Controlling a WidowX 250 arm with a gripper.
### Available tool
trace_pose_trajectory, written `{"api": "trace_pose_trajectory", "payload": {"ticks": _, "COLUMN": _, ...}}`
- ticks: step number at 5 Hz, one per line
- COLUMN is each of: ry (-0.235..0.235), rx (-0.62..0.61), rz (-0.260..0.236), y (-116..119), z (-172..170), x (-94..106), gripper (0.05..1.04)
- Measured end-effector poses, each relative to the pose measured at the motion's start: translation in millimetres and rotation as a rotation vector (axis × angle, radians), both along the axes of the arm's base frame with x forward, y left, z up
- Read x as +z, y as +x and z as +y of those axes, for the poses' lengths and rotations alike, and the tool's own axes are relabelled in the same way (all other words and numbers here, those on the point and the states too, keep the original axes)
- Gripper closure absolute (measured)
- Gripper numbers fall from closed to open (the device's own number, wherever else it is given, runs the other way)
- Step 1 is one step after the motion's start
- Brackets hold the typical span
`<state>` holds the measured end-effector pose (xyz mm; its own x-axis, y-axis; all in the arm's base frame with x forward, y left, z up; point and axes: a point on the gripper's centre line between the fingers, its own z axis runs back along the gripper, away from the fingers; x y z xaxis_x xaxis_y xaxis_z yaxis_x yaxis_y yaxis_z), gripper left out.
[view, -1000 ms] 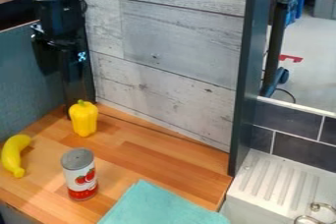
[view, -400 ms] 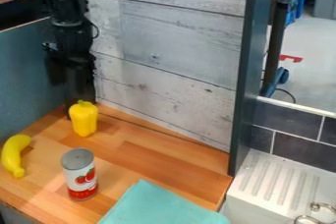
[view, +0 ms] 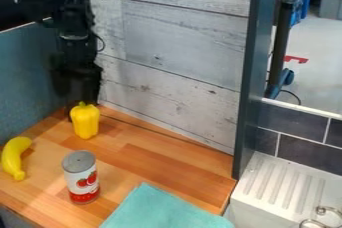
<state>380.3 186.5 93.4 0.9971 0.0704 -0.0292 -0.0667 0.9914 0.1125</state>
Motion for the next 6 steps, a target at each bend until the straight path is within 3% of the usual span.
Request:
{"api": "trace_pose_trajectory", "payload": {"ticks": 1, "ry": -0.011, "rx": 0.016, "rz": 0.029, "y": 5.6, "z": 2.8, "x": -19.2, "gripper": 0.083}}
{"api": "trace_pose_trajectory", "payload": {"ticks": 3, "ry": -0.042, "rx": 0.017, "rz": 0.022, "y": 11.5, "z": -0.1, "x": -24.8, "gripper": 0.12}}
{"api": "trace_pose_trajectory", "payload": {"ticks": 5, "ry": -0.048, "rx": 0.024, "rz": 0.024, "y": 11.1, "z": -1.0, "x": -24.8, "gripper": 0.69}}
{"api": "trace_pose_trajectory", "payload": {"ticks": 6, "ry": -0.047, "rx": 0.025, "rz": 0.029, "y": 10.3, "z": -0.9, "x": -24.7, "gripper": 0.899}}
